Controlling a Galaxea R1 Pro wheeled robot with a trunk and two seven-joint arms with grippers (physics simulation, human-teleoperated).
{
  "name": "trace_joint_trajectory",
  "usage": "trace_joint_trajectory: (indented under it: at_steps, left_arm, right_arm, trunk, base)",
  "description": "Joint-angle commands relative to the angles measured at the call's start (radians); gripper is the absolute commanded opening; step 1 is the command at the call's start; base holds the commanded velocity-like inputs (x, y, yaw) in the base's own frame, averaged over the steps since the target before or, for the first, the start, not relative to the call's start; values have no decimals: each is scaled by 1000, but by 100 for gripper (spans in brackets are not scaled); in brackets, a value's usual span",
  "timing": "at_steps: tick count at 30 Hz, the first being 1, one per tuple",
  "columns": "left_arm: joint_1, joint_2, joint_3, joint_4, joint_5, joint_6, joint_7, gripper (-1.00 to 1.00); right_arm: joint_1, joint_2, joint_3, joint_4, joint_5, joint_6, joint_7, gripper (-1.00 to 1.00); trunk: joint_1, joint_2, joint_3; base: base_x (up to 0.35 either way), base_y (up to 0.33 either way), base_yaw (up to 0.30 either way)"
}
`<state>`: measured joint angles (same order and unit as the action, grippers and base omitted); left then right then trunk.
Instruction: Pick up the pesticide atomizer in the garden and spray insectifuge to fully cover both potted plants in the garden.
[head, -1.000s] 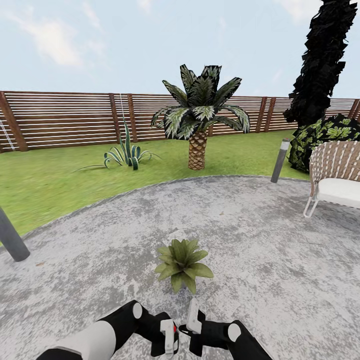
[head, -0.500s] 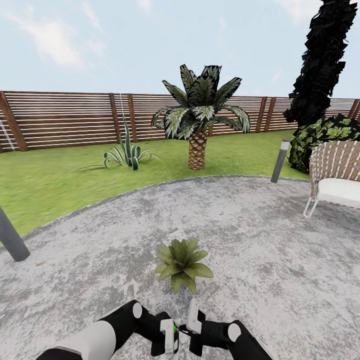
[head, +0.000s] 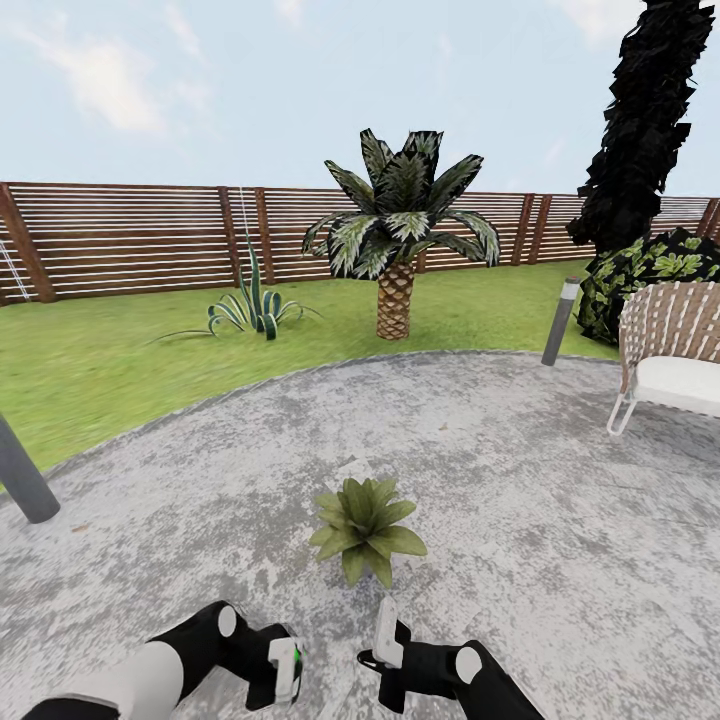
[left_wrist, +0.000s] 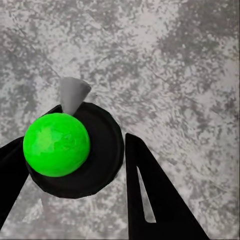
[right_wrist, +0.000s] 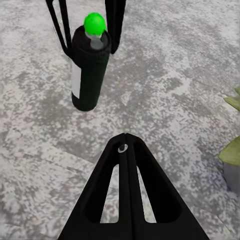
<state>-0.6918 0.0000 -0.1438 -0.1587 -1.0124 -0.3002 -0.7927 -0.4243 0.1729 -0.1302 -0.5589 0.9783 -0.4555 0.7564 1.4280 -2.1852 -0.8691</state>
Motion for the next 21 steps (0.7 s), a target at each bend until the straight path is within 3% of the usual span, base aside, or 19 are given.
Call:
trace_joint_trajectory:
  at_steps: [1,5,6,10,12,14,16,18,21]
  left_arm:
    - [0,24,3,-1,2,-3,-2,-100]
    - [4,107,3,2,4,-5,2,-100]
    - [12,133,3,2,5,-5,3,-100]
    - [31,202,5,1,6,-5,6,-100]
    - [35,223,8,2,16,-4,8,-100]
    - [36,230,17,2,48,-4,17,-100]
    - [37,232,33,3,116,-3,50,-100]
    - [37,232,40,3,193,1,96,-100]
    - [37,229,43,5,303,8,152,-100]
  right_arm:
    - [-1,2,-8,-1,8,-4,6,-100]
    - [-1,2,-9,-1,12,-3,3,-100]
    - [-1,2,-9,-1,12,-3,3,100]
    - [-1,0,-11,-1,14,-3,1,100]
    - [-1,-6,-12,-1,14,-2,-1,100]
    - [-1,-22,-14,-1,14,5,-3,100]
    - [-1,-51,-15,2,13,26,-22,100]
    - [0,-87,-14,9,12,42,-86,100]
    - [3,-154,-42,102,7,50,-260,100]
  trunk:
    - [0,0,-1]
    - [0,0,-1]
    - [0,0,-1]
    - [0,0,-1]
    - [0,0,-1]
    - [0,0,-1]
    - [0,0,-1]
    - [0,0,-1]
    - [0,0,-1]
  base:
    - [0,0,0]
    - [0,0,0]
    - [0,0,0]
    - [0,0,0]
    - [0,0,0]
    - [0,0,0]
    - [0,0,0]
    - [0,0,0]
    - [0,0,0]
